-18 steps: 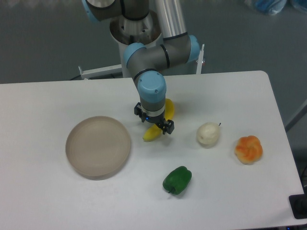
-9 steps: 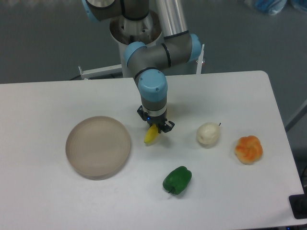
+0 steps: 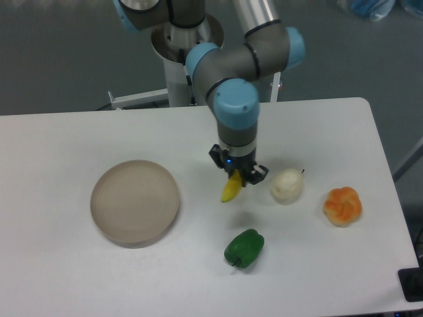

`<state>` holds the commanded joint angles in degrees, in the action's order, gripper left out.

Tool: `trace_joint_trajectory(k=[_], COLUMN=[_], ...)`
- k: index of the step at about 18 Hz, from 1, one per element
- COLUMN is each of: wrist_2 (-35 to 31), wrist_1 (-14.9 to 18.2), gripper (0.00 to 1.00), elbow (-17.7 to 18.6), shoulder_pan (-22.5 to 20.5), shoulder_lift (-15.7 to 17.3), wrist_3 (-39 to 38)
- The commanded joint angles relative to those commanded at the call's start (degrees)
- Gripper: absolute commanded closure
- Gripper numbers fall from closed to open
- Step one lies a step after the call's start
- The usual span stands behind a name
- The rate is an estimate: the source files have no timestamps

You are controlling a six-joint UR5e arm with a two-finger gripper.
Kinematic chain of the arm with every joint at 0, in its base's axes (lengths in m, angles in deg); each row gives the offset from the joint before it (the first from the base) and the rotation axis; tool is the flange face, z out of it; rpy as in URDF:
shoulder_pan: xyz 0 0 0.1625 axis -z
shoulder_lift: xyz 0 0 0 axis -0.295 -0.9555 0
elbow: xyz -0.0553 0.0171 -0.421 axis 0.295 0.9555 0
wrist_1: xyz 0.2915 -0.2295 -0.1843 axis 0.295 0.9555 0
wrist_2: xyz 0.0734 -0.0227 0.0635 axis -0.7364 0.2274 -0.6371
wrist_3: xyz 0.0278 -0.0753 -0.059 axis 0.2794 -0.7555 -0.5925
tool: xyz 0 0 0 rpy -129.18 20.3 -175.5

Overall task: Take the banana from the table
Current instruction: 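Lift the banana and carry it toward the orange fruit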

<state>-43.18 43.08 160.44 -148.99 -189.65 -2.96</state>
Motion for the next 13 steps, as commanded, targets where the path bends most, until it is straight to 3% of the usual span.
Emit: trace_joint_trajectory(k=[6,11,13], wrist_2=[0.7,3.25,2.73], wrist_1=[-0.08,0.09,0.36], gripper=[1.0,1.0,1.0], elbow=[-5.55,-5.99,-5.91], shoulder_pan=[-6.24,-11.07,-11.26], shoulder_lift=[-5.98,-7.56,-7.21], wrist_3=[15.19,31.53,32.79])
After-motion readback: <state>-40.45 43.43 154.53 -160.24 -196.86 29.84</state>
